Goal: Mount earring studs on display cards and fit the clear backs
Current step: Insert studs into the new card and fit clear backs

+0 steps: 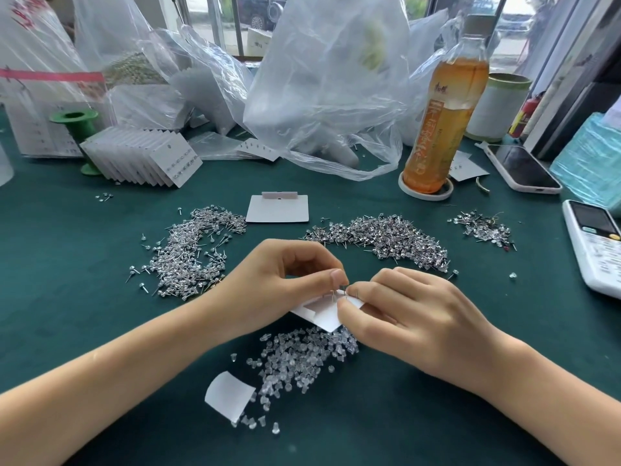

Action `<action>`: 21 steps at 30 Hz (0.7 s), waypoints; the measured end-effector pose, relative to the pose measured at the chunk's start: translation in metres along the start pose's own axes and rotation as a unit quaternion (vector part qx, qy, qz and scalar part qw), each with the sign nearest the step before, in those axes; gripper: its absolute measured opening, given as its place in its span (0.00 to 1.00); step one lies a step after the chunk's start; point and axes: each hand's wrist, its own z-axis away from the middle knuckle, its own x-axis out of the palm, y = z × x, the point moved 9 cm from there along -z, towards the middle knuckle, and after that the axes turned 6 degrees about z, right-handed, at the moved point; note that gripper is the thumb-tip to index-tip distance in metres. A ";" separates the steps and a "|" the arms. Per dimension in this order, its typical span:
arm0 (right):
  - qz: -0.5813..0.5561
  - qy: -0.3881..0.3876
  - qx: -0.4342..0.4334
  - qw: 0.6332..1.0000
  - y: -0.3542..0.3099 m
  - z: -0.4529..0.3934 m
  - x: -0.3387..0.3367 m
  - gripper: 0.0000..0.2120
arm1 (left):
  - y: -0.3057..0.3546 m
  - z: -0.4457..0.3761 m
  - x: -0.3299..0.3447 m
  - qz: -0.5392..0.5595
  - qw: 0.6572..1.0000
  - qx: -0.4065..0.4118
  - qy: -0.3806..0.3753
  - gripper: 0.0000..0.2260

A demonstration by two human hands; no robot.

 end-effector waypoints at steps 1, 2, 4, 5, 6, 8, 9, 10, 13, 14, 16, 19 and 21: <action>-0.005 -0.001 0.002 1.000 0.000 0.000 0.000 0.07 | 0.000 0.000 -0.001 0.003 1.000 -0.001 0.001 0.07; -0.008 -0.003 0.002 1.000 0.001 -0.001 0.000 0.07 | 0.000 0.000 0.000 0.003 1.000 -0.002 -0.001 0.06; -0.006 -0.004 0.003 1.000 0.000 -0.001 0.002 0.09 | 0.000 0.000 0.001 -0.001 1.000 0.000 -0.008 0.05; -0.007 -0.004 0.004 1.000 0.001 0.000 0.002 0.10 | 0.001 0.000 0.001 -0.005 1.000 0.002 -0.009 0.05; -0.008 -0.005 0.005 1.000 0.001 0.000 0.002 0.10 | 0.001 0.000 0.001 -0.009 1.000 0.004 -0.010 0.05; -0.009 -0.006 0.006 1.000 0.000 -0.001 0.002 0.08 | 0.002 0.000 0.001 -0.018 1.000 0.007 -0.011 0.05; -0.009 -0.006 0.007 1.000 0.001 -0.001 0.002 0.07 | 0.002 0.000 0.001 -0.022 1.000 0.008 -0.013 0.05; -0.009 -0.006 0.008 1.000 0.001 -0.001 0.001 0.07 | 0.002 0.000 0.001 -0.027 0.999 0.009 -0.015 0.05; -0.003 -0.008 0.006 1.000 0.000 -0.002 0.001 0.08 | 0.003 0.000 0.001 -0.039 0.999 0.009 -0.019 0.04; 0.000 -0.009 0.004 1.000 0.000 -0.002 0.002 0.08 | 0.003 0.000 0.001 -0.045 0.999 0.010 -0.020 0.04; 0.002 -0.006 0.003 1.000 -0.001 -0.002 0.001 0.09 | 0.003 0.000 0.001 -0.052 0.998 0.013 -0.020 0.04; 0.008 0.003 0.000 1.000 -0.002 -0.001 0.000 0.07 | 0.004 0.001 0.001 -0.053 0.998 0.017 -0.019 0.04; 0.012 0.009 -0.003 1.000 -0.003 0.000 0.000 0.08 | 0.004 0.001 0.001 -0.057 0.998 0.018 -0.019 0.04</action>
